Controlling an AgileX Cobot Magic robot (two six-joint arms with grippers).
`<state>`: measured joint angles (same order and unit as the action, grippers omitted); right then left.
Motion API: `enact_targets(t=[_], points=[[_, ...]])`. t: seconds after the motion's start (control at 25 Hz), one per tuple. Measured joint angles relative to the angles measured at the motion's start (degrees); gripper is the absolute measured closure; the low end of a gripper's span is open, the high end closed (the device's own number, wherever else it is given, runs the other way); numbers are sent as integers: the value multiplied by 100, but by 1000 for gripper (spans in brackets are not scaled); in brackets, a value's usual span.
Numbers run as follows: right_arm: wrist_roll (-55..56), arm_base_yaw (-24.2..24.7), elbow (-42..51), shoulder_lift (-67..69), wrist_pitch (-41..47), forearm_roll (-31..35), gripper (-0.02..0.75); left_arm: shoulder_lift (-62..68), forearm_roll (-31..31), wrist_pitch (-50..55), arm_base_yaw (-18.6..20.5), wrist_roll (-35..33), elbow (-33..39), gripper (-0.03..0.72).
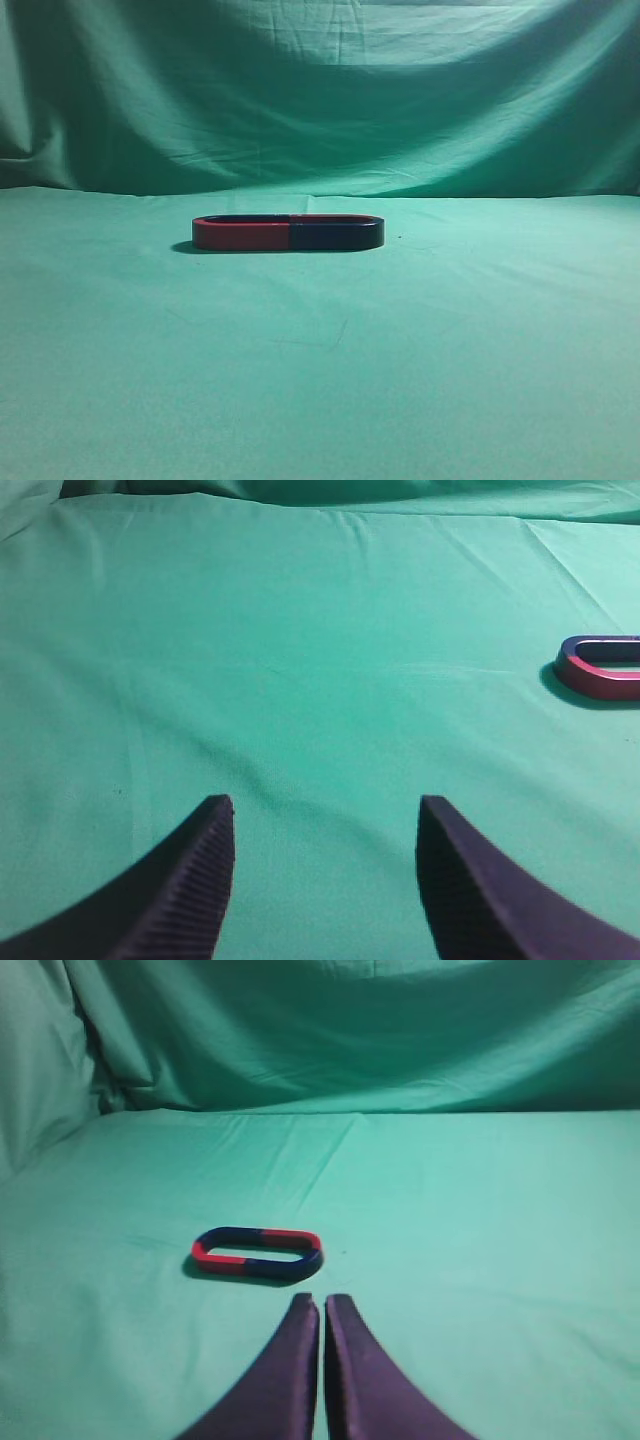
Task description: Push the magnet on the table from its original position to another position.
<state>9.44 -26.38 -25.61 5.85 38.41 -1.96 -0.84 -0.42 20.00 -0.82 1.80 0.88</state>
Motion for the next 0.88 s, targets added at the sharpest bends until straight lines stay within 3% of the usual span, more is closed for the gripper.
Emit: enact_targets(t=[0.24,0.6,0.88], points=[[-65,167,1074,-312,-1131,-597,738,0,0,0,0,0,0,316],[-78,1336,2374,-654,-1527,-667,738,0,0,0,0,0,0,316],[-78,1529,2708,-654,-1635,-667,738,0,0,0,0,0,0,316]])
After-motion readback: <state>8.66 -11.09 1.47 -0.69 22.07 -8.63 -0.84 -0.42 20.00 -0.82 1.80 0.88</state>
